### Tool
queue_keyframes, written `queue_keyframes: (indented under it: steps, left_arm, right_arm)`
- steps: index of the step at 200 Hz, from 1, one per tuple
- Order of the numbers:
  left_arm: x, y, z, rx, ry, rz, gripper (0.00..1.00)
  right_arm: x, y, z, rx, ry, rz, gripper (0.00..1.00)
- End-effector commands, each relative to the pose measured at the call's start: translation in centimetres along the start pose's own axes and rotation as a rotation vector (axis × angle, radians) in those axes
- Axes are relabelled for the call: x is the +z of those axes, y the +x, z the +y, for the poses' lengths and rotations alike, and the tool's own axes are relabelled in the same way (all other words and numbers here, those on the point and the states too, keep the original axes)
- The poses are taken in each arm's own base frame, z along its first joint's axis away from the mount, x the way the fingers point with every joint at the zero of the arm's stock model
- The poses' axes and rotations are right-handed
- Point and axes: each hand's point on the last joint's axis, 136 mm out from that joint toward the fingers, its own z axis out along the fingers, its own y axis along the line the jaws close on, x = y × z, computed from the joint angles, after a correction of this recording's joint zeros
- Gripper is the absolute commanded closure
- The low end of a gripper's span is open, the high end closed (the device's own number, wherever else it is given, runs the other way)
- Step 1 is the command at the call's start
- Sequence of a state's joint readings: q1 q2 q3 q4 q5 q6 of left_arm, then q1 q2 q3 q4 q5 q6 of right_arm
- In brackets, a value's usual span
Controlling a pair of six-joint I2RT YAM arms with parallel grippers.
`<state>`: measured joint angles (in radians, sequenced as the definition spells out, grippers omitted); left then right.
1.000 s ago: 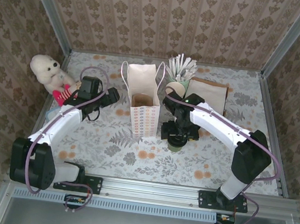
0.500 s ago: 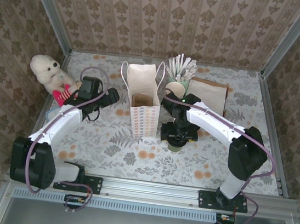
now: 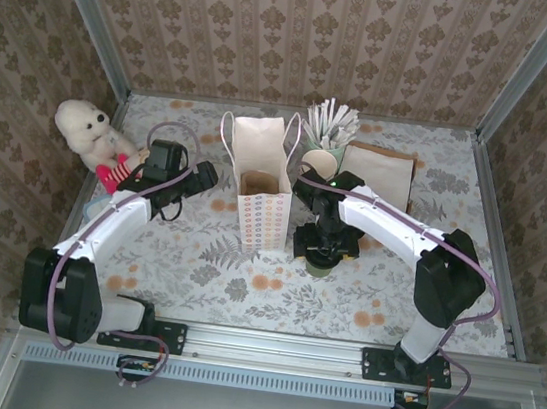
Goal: Pack the takeout coffee
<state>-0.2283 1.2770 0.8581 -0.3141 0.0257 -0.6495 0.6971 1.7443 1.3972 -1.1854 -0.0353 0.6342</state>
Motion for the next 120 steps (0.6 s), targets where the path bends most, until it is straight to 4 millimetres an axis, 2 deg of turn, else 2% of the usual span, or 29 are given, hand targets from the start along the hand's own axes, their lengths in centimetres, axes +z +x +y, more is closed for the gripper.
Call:
queue_keyframes:
  steps: [1,38,67,95,120]
  left_arm:
    - [-0.2,-0.5,-0.2,0.018,-0.010,0.003,0.00]
    - [-0.2,-0.5,-0.1,0.018,-0.016,0.003,0.00]
    - [-0.8,-1.1,-0.3,0.033,-0.008,-0.016,0.00]
    - [-2.2,-2.6,-0.8,0.005,0.026,-0.062,0.00]
    - [-3.5,-4.5,-2.6,-0.012,0.116,-0.098,0.00]
  right_arm:
    - [0.6,0.5,-0.4,0.011,0.021,0.032,0.07]
    - [0.5,0.4,-0.9,0.010,0.044,0.018,0.12]
    - [-0.1,0.4,-1.2,-0.009,0.048,-0.004,0.22]
    - [-0.9,1.1,-1.8,-0.057,0.057,0.005,0.27]
    - [-2.0,1.7,-2.3,-0.086,0.053,-0.013,0.30]
